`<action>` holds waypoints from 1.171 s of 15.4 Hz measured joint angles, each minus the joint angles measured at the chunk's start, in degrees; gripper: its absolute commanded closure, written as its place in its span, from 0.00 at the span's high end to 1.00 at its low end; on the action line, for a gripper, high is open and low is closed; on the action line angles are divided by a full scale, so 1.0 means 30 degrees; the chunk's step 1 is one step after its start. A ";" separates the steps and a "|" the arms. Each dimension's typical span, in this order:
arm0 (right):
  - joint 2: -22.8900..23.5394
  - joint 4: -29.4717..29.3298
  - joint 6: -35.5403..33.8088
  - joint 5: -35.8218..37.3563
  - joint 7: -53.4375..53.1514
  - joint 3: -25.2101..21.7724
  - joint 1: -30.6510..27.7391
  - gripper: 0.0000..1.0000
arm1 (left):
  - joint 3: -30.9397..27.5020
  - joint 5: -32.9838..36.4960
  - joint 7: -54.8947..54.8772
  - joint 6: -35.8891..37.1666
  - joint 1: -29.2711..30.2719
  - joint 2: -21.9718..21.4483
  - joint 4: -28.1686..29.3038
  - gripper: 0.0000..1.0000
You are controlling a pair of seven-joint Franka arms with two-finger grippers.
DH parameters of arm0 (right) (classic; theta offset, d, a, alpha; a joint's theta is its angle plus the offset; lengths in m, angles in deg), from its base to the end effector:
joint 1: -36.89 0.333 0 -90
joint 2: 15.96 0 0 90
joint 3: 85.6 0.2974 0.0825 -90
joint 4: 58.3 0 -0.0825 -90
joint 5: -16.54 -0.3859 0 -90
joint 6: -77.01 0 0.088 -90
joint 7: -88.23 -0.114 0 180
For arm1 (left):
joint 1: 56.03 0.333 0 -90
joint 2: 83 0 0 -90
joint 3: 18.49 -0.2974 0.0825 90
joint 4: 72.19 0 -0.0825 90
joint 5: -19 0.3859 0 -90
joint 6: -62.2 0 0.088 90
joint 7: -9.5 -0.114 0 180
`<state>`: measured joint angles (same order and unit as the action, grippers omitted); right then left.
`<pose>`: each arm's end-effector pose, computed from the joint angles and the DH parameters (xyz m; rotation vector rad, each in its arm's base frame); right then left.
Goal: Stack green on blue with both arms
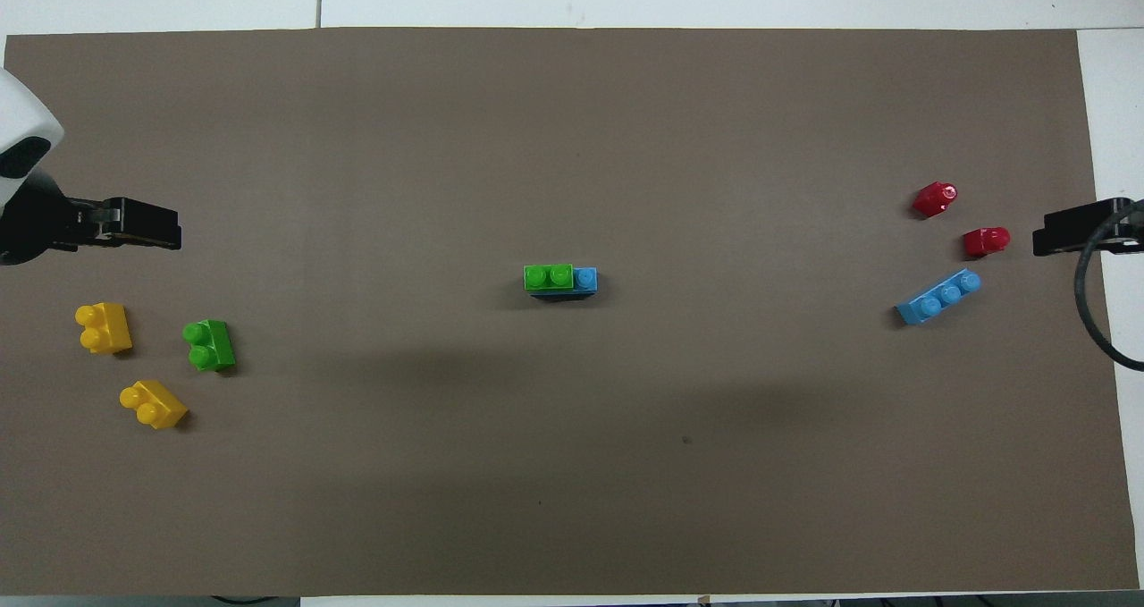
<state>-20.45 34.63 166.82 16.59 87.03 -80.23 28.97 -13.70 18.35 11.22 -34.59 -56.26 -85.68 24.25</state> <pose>0.5328 -0.0219 0.6169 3.1312 -0.1028 0.0368 0.5506 -0.0505 0.5817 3.1288 -0.0885 0.0817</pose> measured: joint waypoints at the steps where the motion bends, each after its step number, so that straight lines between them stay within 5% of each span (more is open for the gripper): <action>1: 0.0000 0.0001 -0.0005 0.0000 0.0000 0.0000 0.0000 1.00 | -0.0045 -0.0360 0.0001 -0.0001 0.0036 -0.0001 0.0000 1.00; 18: -0.0018 0.0015 -0.0204 0.0022 0.0000 -0.0038 -0.0024 1.00 | 0.0025 -0.0624 -0.0009 0.0056 0.0192 -0.0021 0.0022 1.00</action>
<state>-20.51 34.67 166.21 16.66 87.03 -80.35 28.90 -13.63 16.48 11.19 -34.42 -55.68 -85.75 24.32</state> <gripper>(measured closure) 0.000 0.000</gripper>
